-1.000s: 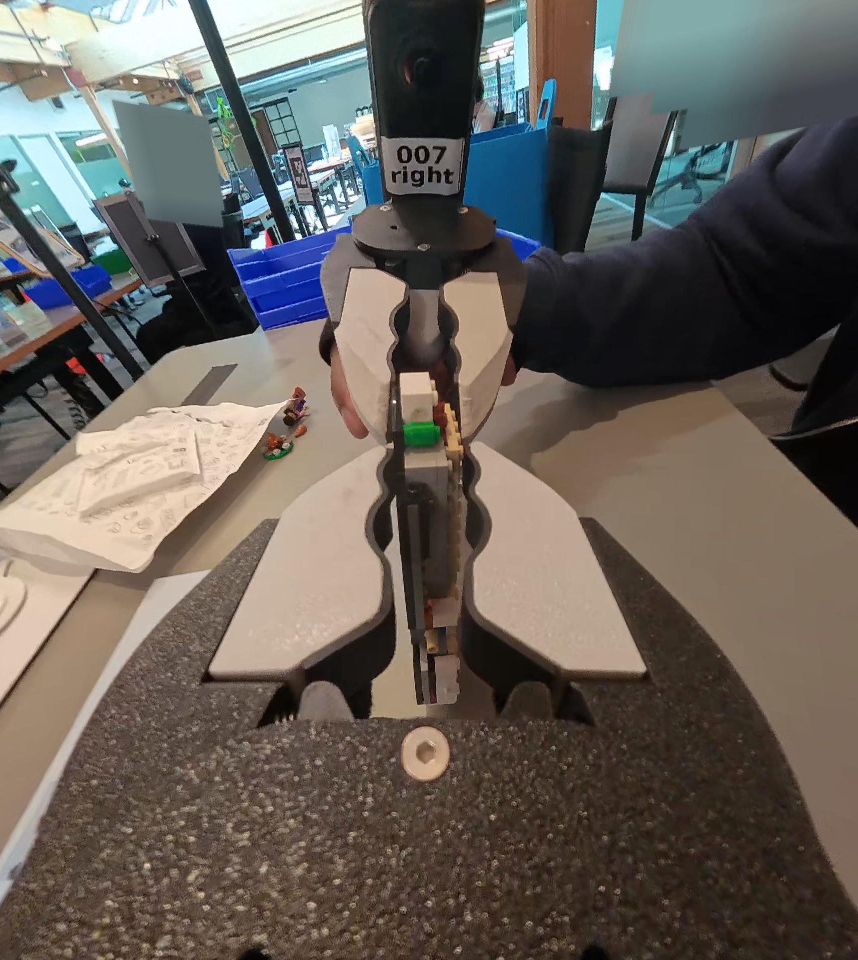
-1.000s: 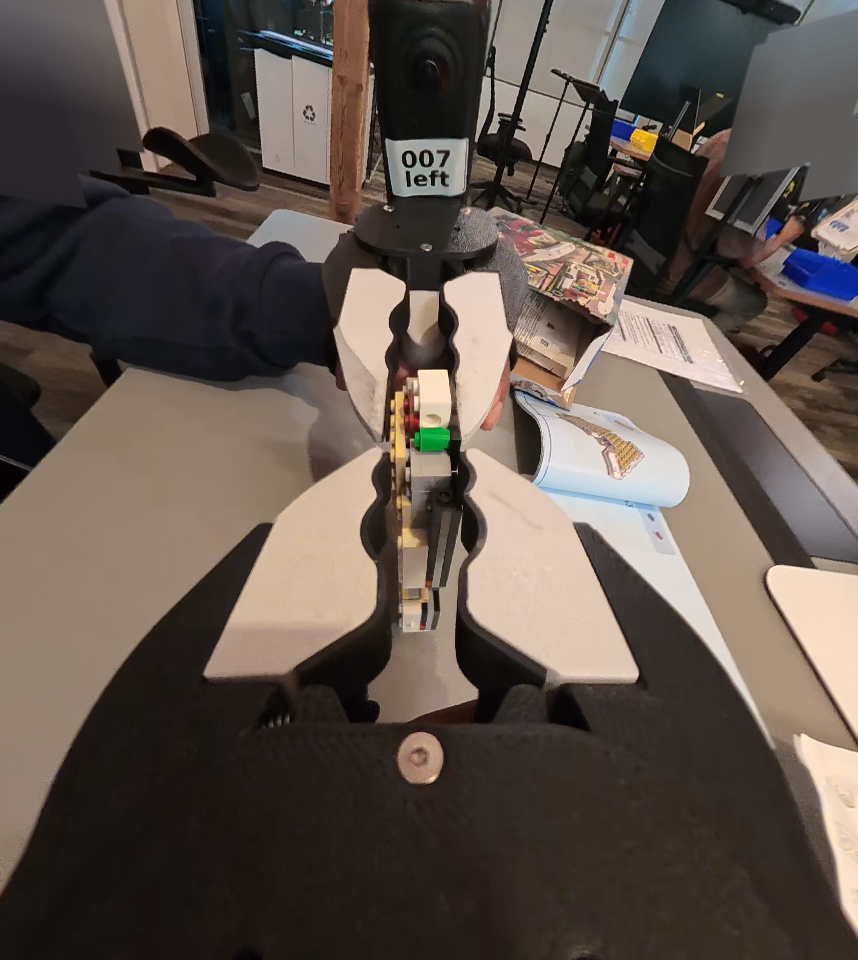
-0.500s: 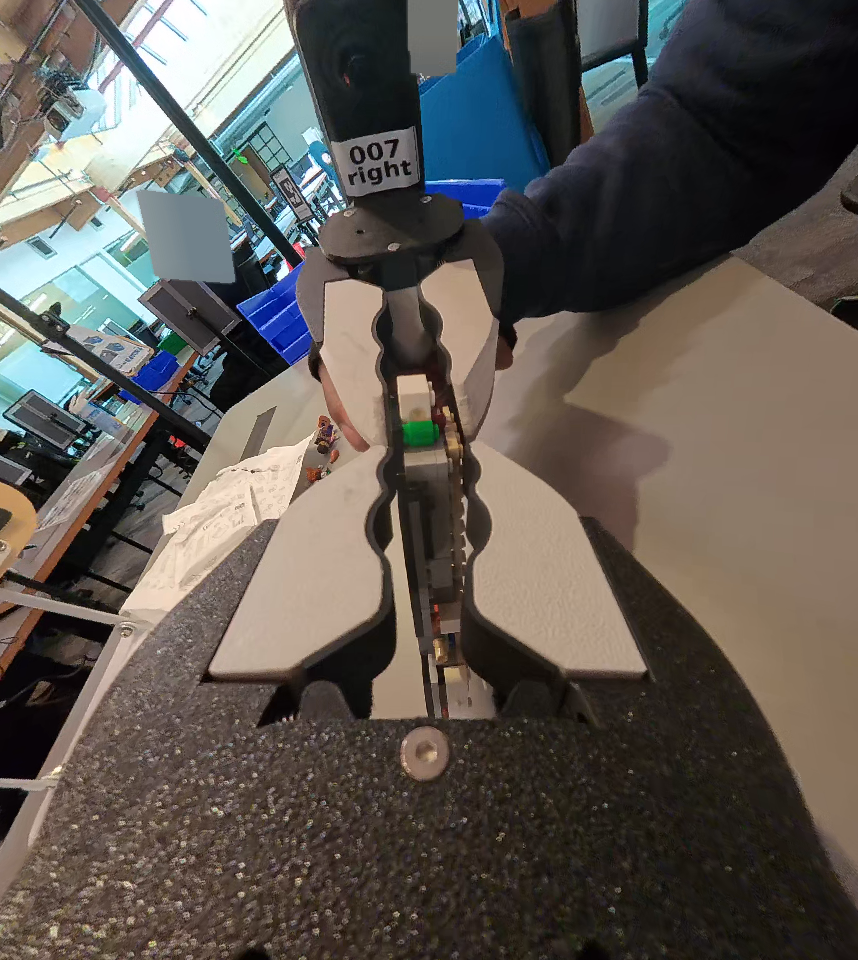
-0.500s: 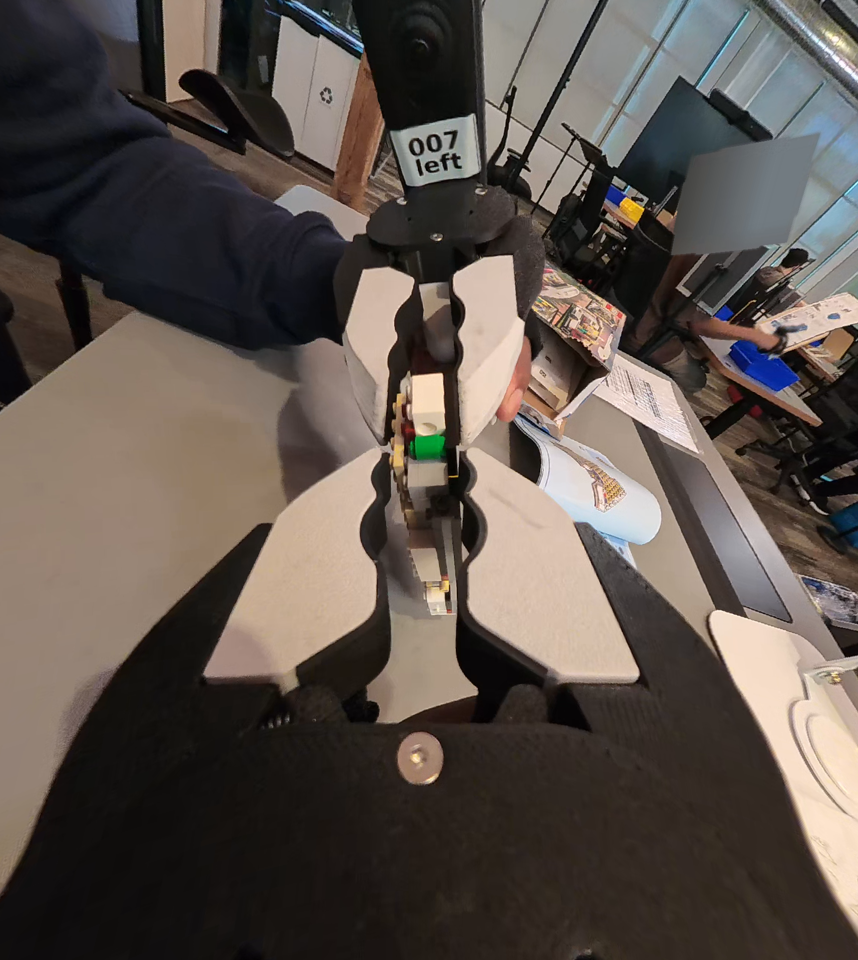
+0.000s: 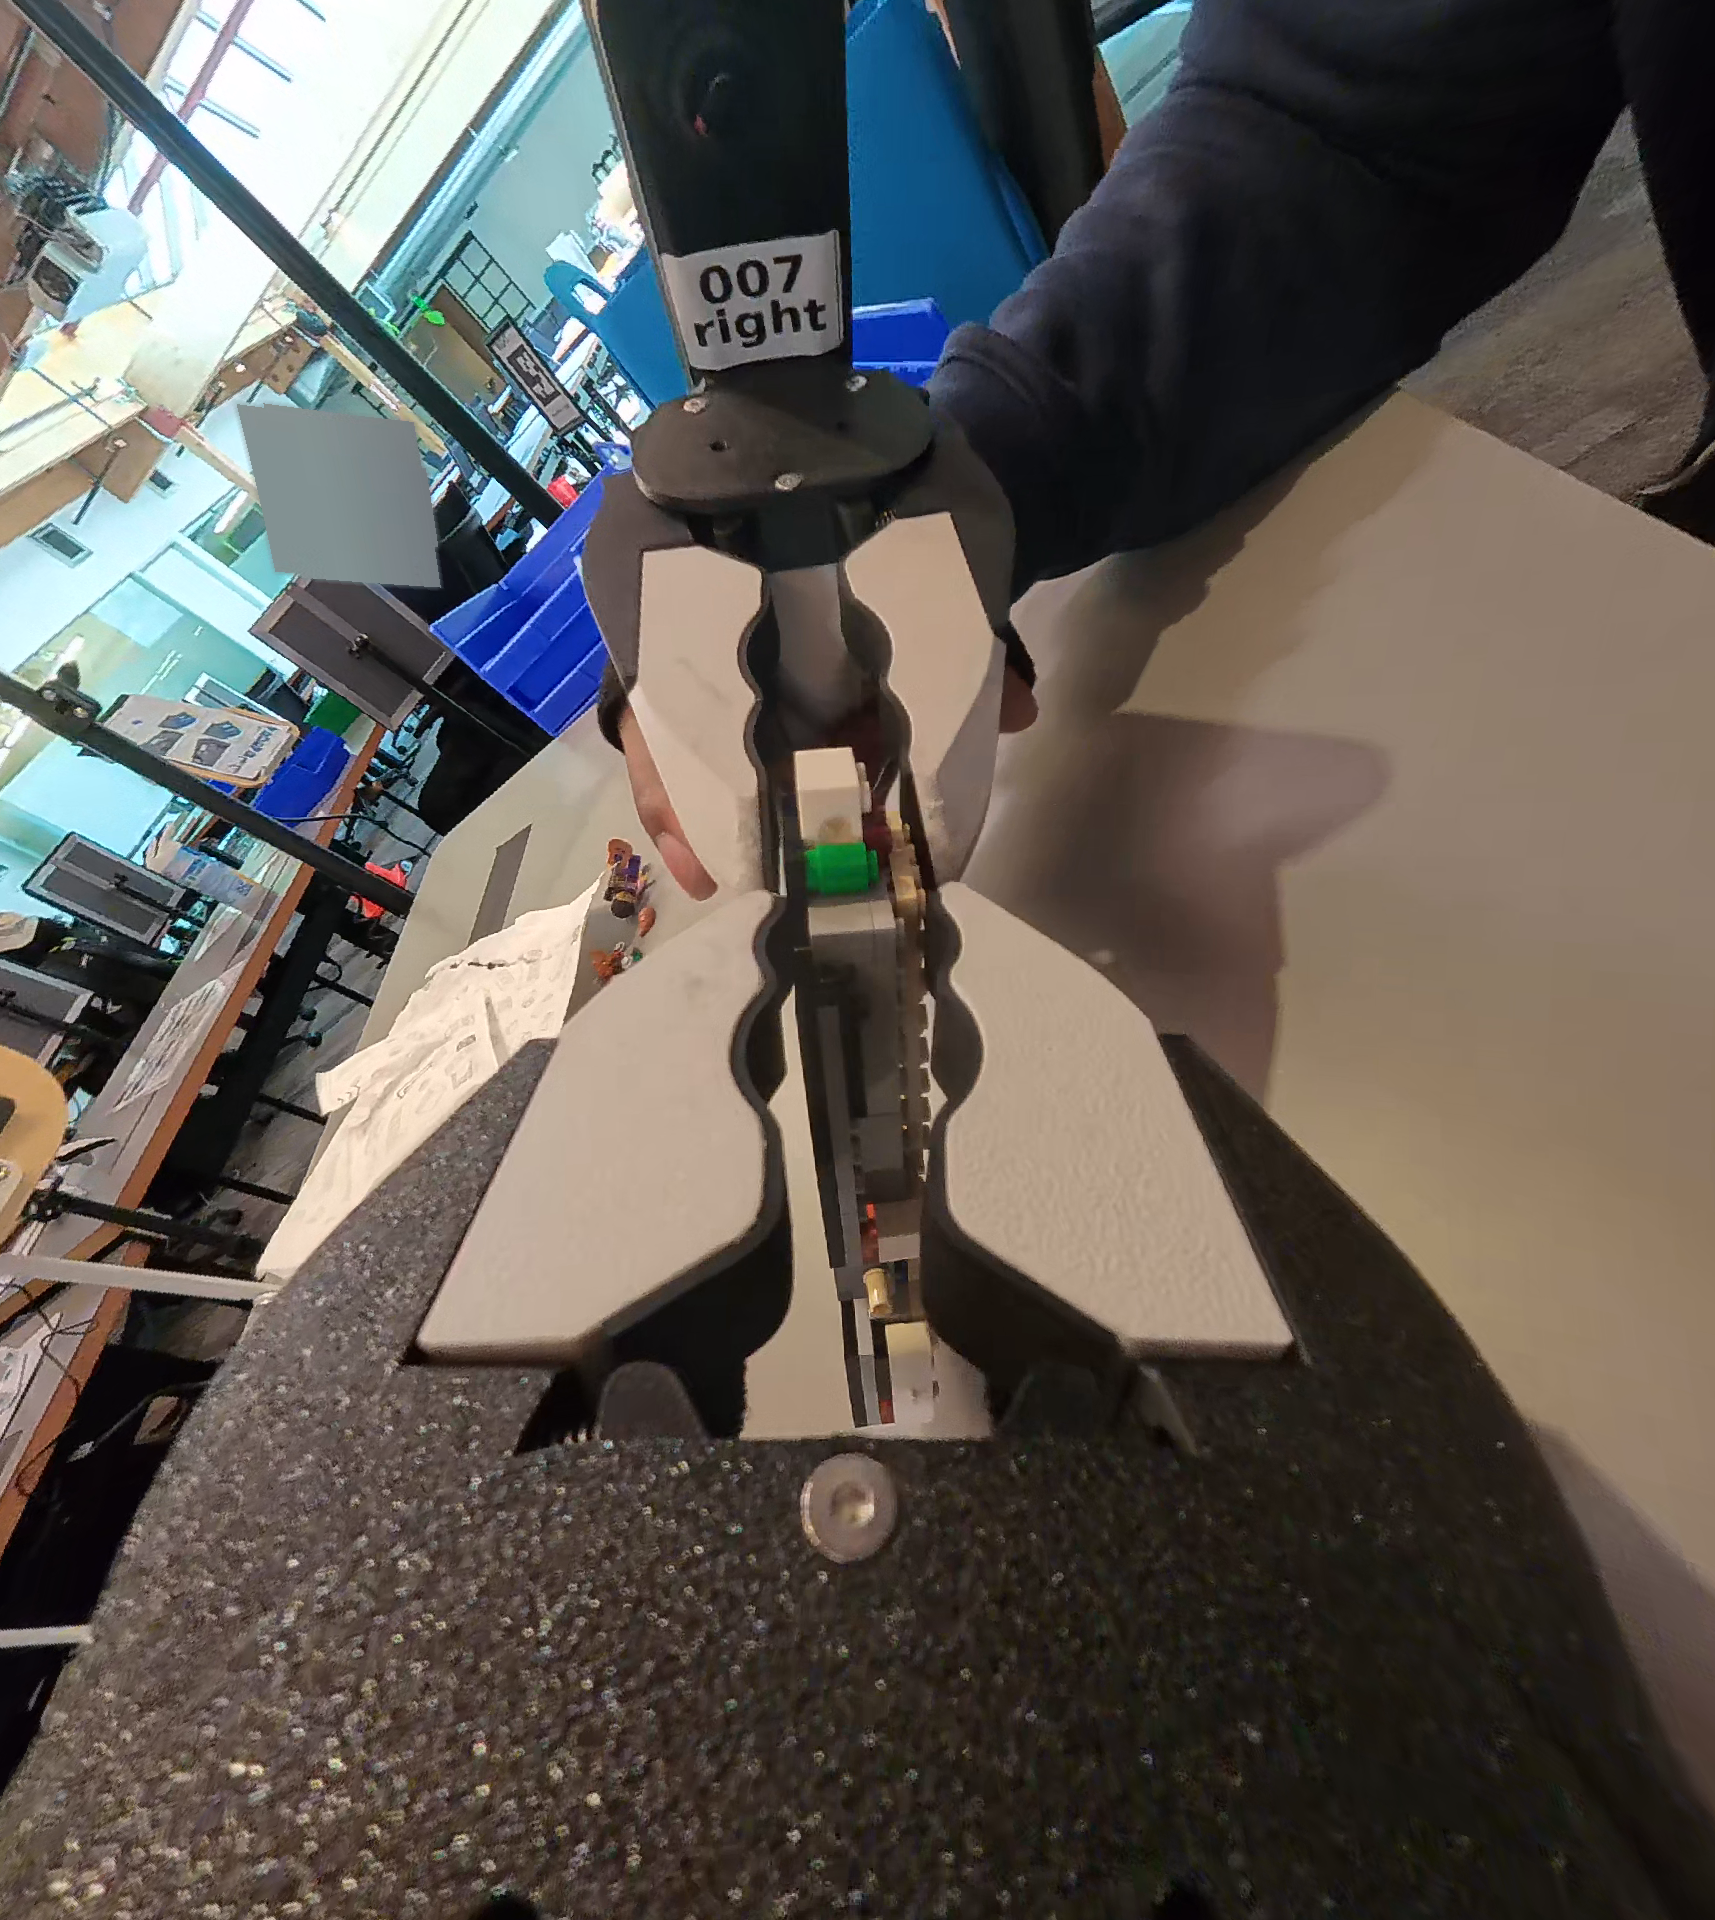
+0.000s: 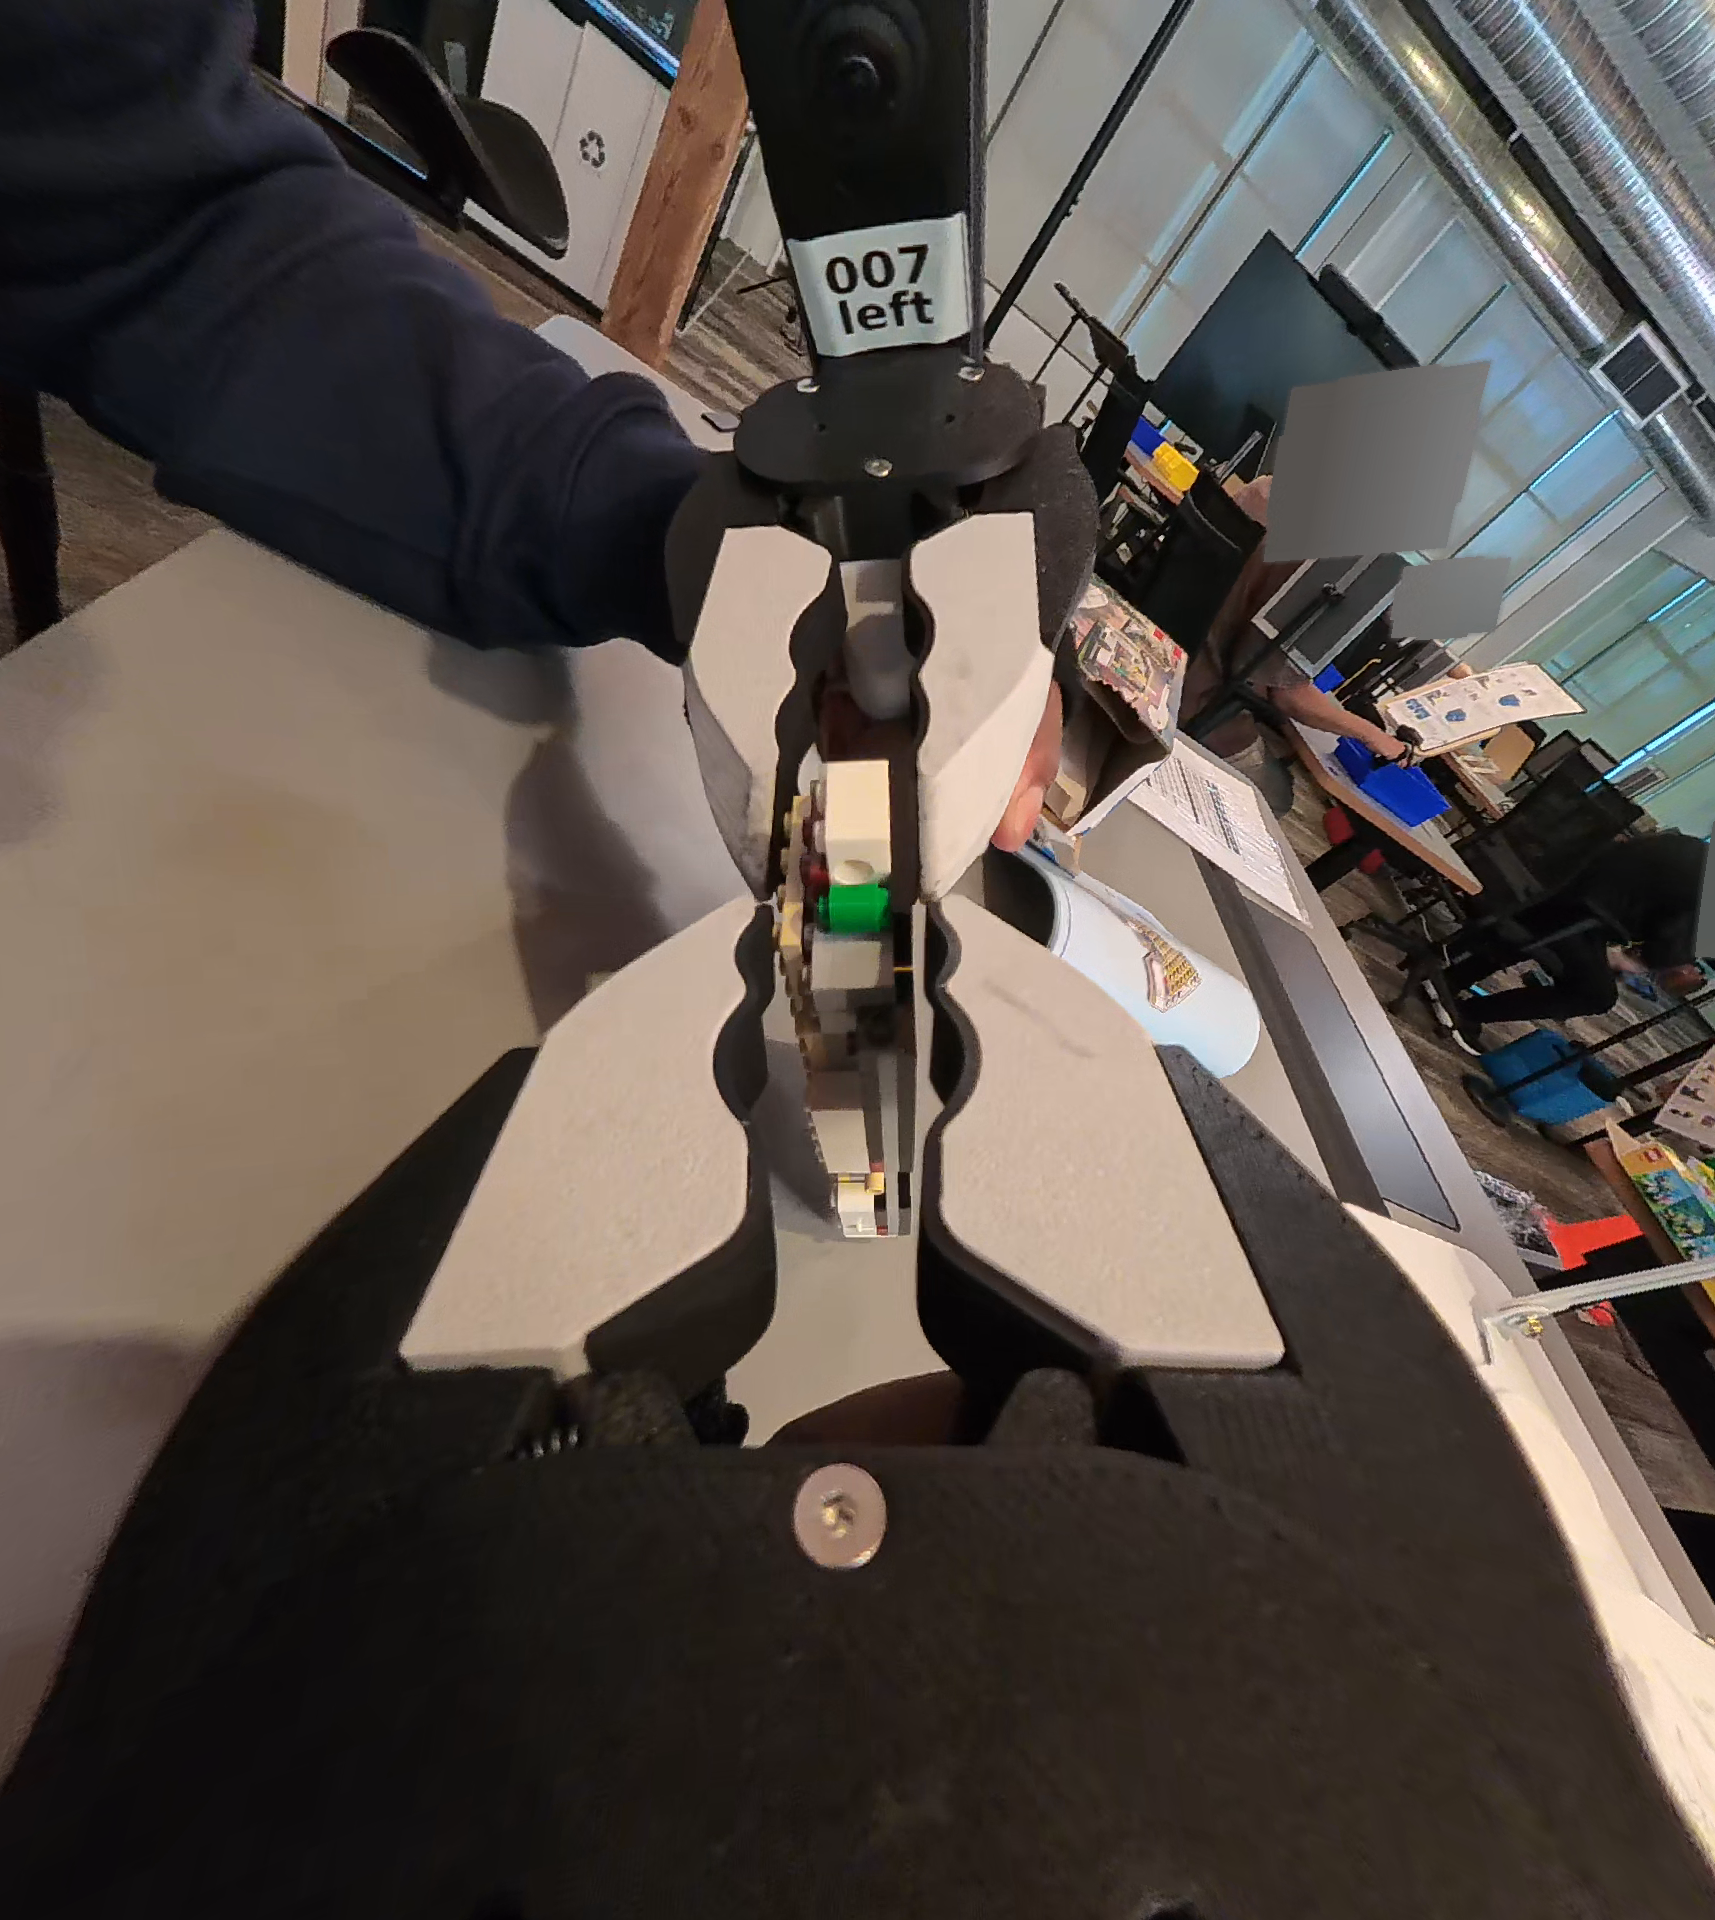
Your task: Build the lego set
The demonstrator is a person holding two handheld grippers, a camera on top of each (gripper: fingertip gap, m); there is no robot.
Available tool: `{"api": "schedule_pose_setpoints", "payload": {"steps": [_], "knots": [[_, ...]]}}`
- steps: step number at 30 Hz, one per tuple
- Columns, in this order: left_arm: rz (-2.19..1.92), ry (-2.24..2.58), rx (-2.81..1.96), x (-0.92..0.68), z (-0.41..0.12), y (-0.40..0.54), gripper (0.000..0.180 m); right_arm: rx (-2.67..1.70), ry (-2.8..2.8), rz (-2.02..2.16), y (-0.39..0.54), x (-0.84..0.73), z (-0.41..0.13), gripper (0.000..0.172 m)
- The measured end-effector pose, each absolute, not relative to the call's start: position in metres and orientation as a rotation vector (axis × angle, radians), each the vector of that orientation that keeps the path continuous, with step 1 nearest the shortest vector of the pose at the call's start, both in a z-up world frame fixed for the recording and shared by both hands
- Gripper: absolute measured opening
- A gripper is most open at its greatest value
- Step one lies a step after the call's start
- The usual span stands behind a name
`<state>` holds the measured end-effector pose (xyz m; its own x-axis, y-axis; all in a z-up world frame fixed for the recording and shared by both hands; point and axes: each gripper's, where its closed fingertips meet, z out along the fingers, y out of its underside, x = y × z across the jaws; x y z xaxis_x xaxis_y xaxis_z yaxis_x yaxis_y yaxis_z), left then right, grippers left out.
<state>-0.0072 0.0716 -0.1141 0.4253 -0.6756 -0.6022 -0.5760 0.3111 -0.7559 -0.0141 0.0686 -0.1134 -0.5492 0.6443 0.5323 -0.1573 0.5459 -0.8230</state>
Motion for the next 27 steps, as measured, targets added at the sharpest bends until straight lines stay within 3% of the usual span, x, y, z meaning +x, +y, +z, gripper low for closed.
{"api": "schedule_pose_setpoints", "payload": {"steps": [27], "knots": [[-0.166,1.263,-1.312,0.005,-0.113,0.062,0.024,-0.330,-1.861,1.179,0.060,0.003,-0.112,0.025]]}}
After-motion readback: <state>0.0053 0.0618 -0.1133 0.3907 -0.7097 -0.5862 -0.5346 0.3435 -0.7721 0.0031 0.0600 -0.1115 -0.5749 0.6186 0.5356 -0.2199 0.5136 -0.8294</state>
